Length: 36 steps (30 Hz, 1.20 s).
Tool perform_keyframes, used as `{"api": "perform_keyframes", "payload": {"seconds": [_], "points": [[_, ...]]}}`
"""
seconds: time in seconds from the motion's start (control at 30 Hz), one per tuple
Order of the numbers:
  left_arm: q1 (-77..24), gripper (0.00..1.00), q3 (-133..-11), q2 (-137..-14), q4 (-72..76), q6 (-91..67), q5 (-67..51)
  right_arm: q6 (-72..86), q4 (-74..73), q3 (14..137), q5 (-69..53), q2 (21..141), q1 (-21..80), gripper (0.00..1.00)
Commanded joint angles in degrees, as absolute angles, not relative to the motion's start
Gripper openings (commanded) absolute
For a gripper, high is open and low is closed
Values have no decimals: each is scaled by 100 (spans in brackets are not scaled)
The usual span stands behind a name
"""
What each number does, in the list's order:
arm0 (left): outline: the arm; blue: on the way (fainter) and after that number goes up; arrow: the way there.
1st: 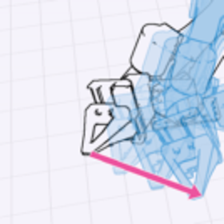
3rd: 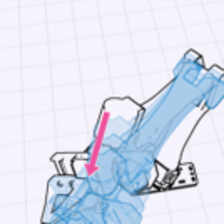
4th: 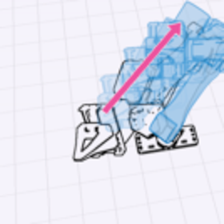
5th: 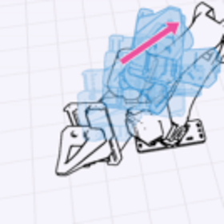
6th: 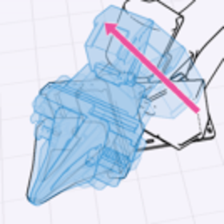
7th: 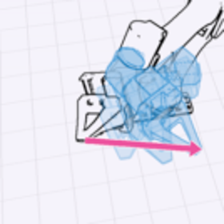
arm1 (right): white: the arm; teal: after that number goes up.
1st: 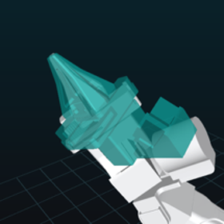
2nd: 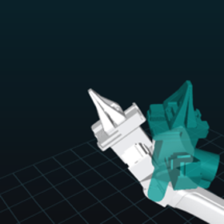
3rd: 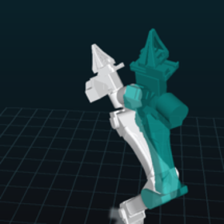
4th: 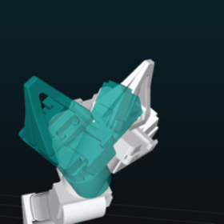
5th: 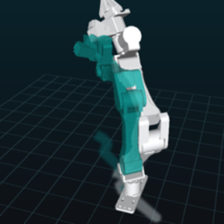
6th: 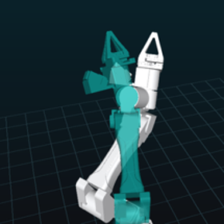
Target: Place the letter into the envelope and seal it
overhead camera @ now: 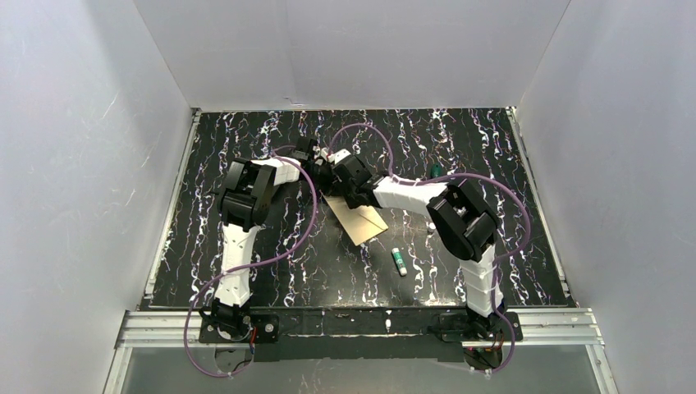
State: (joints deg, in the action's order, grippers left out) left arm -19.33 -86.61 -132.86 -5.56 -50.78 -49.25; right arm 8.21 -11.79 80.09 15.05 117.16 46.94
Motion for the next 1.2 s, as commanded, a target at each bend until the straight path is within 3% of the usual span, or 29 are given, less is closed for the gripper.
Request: {"api": "perform_keyframes", "payload": {"seconds": [0.0,0.17,0.27,0.6,0.77,0.93,1.17], "points": [[-1840,0,-8167,-13620,-1086,-5501,-4427,718,-1590,7628,1517,11924,4977,27],[-1788,0,-8197,-13621,-1093,-5448,-4440,803,-1697,7042,1299,11605,5018,27],[-1760,0,-8249,-13641,-1152,-5376,-4413,928,-1887,6796,1179,11460,5010,21],[-1692,0,-8380,-13667,-1376,-5163,-4308,1338,-2389,6634,603,11162,4957,18],[-1696,0,-8401,-13637,-1433,-5027,-4300,1713,-2689,7635,385,10851,4539,20],[-1696,0,-8427,-13615,-1381,-4938,-4462,1661,-3071,8906,473,11283,4325,19],[-1696,0,-8477,-13637,-1389,-4932,-4541,1545,-2942,9350,612,11891,4311,16]]}}
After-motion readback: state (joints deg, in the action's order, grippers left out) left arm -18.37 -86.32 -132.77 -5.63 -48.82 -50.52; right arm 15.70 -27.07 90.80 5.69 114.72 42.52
